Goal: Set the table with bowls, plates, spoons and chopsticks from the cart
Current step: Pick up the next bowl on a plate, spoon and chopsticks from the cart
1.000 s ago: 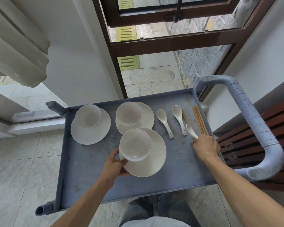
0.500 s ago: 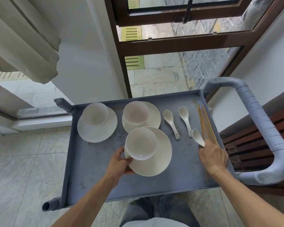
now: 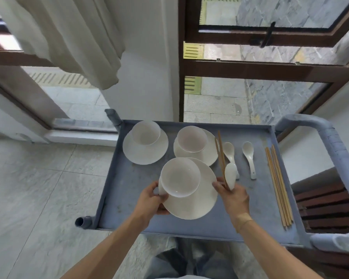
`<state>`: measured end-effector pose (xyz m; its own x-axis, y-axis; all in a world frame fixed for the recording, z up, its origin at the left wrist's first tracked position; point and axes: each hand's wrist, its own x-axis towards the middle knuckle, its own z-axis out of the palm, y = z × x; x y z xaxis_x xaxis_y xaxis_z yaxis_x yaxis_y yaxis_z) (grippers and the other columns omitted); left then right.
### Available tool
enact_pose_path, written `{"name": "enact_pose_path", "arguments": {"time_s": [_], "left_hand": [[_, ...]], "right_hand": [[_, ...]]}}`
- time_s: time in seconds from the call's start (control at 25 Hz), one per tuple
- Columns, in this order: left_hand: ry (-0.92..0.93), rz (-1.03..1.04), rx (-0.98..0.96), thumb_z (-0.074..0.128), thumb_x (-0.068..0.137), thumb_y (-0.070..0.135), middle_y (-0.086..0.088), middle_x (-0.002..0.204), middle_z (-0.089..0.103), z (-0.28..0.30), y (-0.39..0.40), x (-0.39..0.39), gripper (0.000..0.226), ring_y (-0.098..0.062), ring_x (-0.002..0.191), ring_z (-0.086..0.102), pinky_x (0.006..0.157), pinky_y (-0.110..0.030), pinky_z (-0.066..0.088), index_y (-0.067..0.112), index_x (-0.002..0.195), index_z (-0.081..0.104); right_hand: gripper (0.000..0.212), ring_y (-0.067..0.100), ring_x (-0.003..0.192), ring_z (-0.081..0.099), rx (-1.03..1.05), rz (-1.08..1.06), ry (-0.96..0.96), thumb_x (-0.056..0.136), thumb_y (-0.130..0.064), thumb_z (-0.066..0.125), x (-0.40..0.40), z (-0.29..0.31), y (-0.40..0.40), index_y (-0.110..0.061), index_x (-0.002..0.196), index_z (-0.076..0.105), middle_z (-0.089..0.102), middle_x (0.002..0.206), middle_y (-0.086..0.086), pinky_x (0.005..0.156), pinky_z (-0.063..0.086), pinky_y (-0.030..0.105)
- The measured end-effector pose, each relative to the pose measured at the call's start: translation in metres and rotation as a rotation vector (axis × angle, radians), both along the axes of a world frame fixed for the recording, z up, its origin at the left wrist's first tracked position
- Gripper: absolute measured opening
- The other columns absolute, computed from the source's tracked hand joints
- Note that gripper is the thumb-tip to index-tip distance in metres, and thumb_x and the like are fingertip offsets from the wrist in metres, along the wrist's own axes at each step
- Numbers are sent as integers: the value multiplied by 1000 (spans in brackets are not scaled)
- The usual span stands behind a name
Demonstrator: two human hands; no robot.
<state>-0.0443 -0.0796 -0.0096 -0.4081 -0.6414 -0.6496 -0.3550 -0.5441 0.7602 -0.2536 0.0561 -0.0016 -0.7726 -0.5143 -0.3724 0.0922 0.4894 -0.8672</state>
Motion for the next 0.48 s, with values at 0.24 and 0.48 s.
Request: {"name": "enact_pose_path", "arguments": {"time_s": [0.24,0.48], "left_hand": [[-39,255,-28,61,94,6,-14,96,76,12,40,37,33,-29,78,76,65,-42,64,36,105,60],[-28,570,-51,62,95,10,-12,103,74,22,89,77,27,-30,79,76,64,-41,63,29,114,63]], "right_hand": [[19,3,75,66,-51,176,-72,79,-22,79,12,8,-24,-37,72,73,72,69,-18,66,48,22],[21,15,79,67,-15,473,-45,79,-16,79,45,20,-57,-35,72,71,72,76,-8,76,52,33]]}}
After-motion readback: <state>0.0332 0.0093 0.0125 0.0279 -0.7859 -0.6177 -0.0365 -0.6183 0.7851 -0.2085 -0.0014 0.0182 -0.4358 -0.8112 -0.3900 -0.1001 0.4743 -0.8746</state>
